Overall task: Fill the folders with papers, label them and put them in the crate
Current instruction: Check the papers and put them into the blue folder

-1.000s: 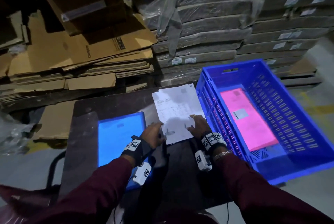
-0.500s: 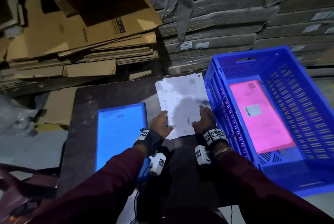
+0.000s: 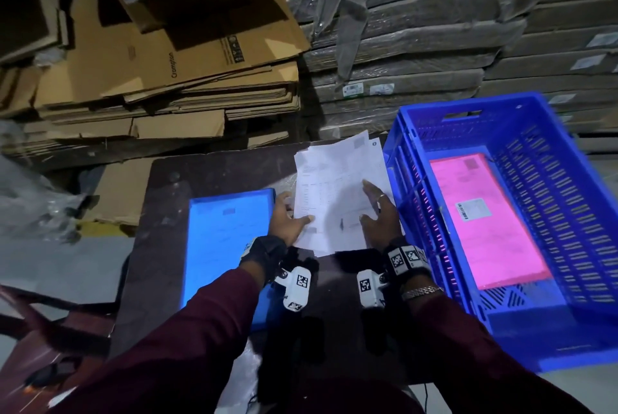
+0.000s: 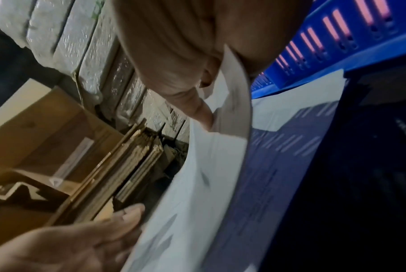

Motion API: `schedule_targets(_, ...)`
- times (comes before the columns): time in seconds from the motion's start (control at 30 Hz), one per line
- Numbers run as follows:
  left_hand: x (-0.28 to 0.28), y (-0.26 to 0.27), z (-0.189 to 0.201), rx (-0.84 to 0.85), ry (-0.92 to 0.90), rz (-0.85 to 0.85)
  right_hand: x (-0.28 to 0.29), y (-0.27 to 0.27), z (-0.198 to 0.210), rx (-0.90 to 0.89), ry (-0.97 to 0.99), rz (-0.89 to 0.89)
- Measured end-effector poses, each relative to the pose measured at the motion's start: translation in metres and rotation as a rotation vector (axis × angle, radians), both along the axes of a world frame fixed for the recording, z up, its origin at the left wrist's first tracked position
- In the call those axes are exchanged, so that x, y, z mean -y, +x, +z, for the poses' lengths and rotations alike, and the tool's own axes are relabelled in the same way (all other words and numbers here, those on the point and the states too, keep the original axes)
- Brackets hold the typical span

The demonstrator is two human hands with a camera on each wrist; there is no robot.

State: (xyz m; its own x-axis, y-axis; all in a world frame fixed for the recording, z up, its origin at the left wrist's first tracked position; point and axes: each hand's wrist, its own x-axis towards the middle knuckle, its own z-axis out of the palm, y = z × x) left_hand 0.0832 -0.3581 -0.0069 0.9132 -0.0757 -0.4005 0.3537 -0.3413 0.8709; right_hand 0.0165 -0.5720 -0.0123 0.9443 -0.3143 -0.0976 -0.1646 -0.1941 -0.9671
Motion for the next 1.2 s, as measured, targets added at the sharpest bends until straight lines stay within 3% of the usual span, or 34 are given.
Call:
schedule_targets(0.07,-0.01,-0.002,0.003,-0.061,-0.095,0.03,-0.004,-0.007,0.018,0.068,0.098,0.027)
schedule_targets(0.2,-0.026,-0.009,0.026,-0.008,-0.31,-0.127,-0.004,-0.02,0.04,0.163,0.131,0.089)
schedule_targets(0.37,-0.04,-0.019,0.067,0.305,-0.168,-0.267,0.004,-0.036,0.054,0.233,-0.077,0.226)
schedule_targets(0.57,-0.043,-0.06,0.093,0.471,-0.043,-0.392,0.002,-0.056,0.073,0.146,-0.069,0.251)
schedule_targets(0.7,-0.043,-0.095,0.08,0.541,-0.039,-0.329,0.011,-0.073,0.07,0.038,-0.037,0.135)
schedule_targets(0.77,-0.04,-0.11,0.062,0.484,-0.024,-0.293,0.006,-0.085,0.071,0.05,-0.045,0.233)
schedule_targets(0.9,-0.035,-0.125,0.039,0.391,0.035,-0.27,-0.002,-0.098,0.066,0.097,0.05,0.266)
schedule_targets(1.07,-0.031,-0.128,0.055,0.418,0.003,-0.224,-0.004,-0.096,0.053,0.018,0.139,0.093)
schedule_targets(1.2,-0.033,-0.134,0.066,0.495,-0.084,-0.182,-0.003,-0.101,0.058,0.144,0.212,0.166)
